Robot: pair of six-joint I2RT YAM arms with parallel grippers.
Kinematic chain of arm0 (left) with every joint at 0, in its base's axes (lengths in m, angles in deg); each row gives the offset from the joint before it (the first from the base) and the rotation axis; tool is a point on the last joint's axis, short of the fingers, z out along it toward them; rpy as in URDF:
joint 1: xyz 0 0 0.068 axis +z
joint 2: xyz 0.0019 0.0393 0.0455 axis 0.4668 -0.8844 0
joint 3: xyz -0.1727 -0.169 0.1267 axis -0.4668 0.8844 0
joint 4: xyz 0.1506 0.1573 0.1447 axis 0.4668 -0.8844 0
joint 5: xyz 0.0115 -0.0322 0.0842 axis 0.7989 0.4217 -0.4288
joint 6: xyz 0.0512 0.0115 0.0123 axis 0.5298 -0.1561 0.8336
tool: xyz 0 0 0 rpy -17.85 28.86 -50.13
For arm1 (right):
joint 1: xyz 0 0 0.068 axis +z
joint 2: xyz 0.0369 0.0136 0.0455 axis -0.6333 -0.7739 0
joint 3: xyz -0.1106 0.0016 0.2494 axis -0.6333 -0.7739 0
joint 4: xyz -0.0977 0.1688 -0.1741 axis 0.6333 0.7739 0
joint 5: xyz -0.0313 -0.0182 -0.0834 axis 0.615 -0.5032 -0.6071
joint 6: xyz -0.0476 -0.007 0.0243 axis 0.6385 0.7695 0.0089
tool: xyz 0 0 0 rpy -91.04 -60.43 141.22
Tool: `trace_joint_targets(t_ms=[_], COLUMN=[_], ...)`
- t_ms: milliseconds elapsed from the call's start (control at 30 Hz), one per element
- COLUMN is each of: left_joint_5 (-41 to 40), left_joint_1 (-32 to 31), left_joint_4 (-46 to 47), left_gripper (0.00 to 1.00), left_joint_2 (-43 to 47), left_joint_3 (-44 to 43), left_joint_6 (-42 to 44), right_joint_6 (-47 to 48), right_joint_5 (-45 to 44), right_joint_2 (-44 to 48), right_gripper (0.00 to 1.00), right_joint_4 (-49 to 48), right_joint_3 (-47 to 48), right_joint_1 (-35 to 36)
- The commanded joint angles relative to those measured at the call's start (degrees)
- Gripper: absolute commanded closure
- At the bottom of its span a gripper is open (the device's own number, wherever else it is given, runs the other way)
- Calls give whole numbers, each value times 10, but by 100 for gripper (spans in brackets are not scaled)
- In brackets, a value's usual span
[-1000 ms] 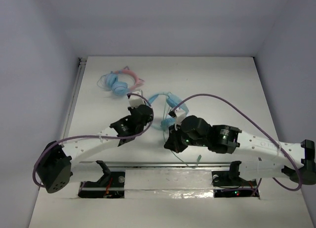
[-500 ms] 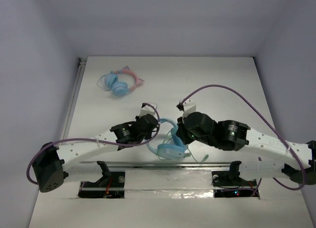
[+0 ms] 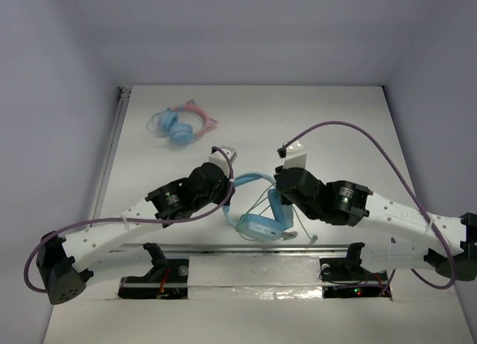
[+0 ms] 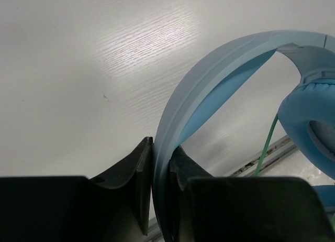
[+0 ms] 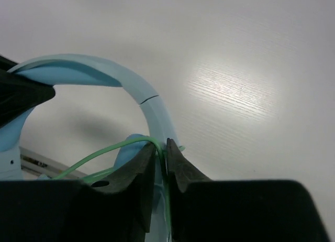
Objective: Wrap the headphones
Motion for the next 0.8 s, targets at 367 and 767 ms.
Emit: trace_joint_targets(t_ms=[367, 767], left_joint_5=[171, 155], left_joint_1=[67, 91], left_joint_4=[57, 95], left_gripper=[100, 100], left_joint_2=[32, 67], left_joint_3=[-24, -79], left_joint_6=[33, -17], right_joint_6=[8, -48], right_joint_5=[39, 191], right_joint_2=[54, 106], right_gripper=[73, 72], right_joint_4=[-201, -431], right_joint_3=[-108, -268], right_joint_1=[-149, -208])
